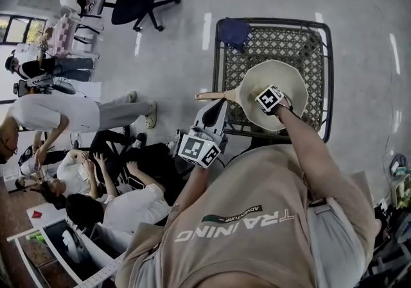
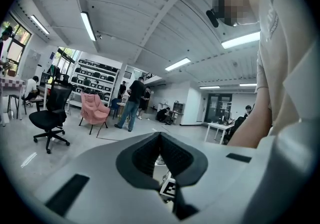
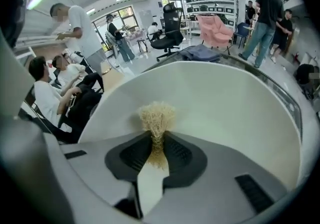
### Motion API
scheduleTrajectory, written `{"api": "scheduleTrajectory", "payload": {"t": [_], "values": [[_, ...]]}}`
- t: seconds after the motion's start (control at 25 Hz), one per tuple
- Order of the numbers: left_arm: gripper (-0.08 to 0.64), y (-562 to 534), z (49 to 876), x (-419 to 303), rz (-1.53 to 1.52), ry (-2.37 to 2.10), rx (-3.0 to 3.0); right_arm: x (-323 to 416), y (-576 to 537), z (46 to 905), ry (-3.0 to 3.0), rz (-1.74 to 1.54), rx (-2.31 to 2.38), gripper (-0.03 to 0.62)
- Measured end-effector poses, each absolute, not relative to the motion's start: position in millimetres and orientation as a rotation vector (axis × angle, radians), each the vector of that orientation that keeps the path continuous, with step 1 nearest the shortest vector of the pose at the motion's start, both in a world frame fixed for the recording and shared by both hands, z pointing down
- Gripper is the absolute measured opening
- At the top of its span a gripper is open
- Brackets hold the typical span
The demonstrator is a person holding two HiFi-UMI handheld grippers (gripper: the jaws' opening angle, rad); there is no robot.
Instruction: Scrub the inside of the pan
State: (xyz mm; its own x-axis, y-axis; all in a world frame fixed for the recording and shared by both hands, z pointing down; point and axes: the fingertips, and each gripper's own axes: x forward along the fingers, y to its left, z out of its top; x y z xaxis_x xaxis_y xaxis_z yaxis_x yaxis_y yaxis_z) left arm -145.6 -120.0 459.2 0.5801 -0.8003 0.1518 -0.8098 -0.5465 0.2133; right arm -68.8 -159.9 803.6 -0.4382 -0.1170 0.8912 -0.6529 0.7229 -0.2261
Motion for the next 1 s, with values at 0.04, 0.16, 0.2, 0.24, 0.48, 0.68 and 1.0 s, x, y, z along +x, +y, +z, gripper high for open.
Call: {"api": "scheduleTrajectory", "payload": {"t": [0.04, 0.16, 0.2, 0.24, 0.48, 0.68, 1.0], "values": [[0.017, -120.2, 459.7, -147.3, 0.056, -1.333, 2.550, -72.8, -151.9, 806.4, -1.938, 0.716, 0.570, 0.086], [0.018, -119.4, 459.2, -157.0, 0.070, -1.364, 2.529, -94.2, -138.3, 815.8, -1.947, 0.694, 0.505, 0.086], [0.018, -118.9, 459.9, -159.6, 0.076, -1.372, 2.524, -99.7, -136.2, 820.1, -1.957, 0.679, 0.492, 0.086], [0.018, -119.0, 461.2, -161.4, 0.080, -1.377, 2.520, -100.6, -135.2, 824.4, -1.959, 0.674, 0.490, 0.086], [0.017, -117.9, 465.5, -170.0, 0.080, -1.390, 2.521, -60.0, -149.9, 842.6, -1.857, 0.637, 0.568, 0.089], [0.017, -118.2, 470.6, -164.5, 0.086, -1.364, 2.519, -6.2, -171.3, 847.1, -1.727, 0.615, 0.689, 0.089], [0.018, -120.1, 457.5, -152.5, 0.072, -1.337, 2.556, 49.5, -179.2, 842.2, -1.564, 0.523, 0.779, 0.089]]}}
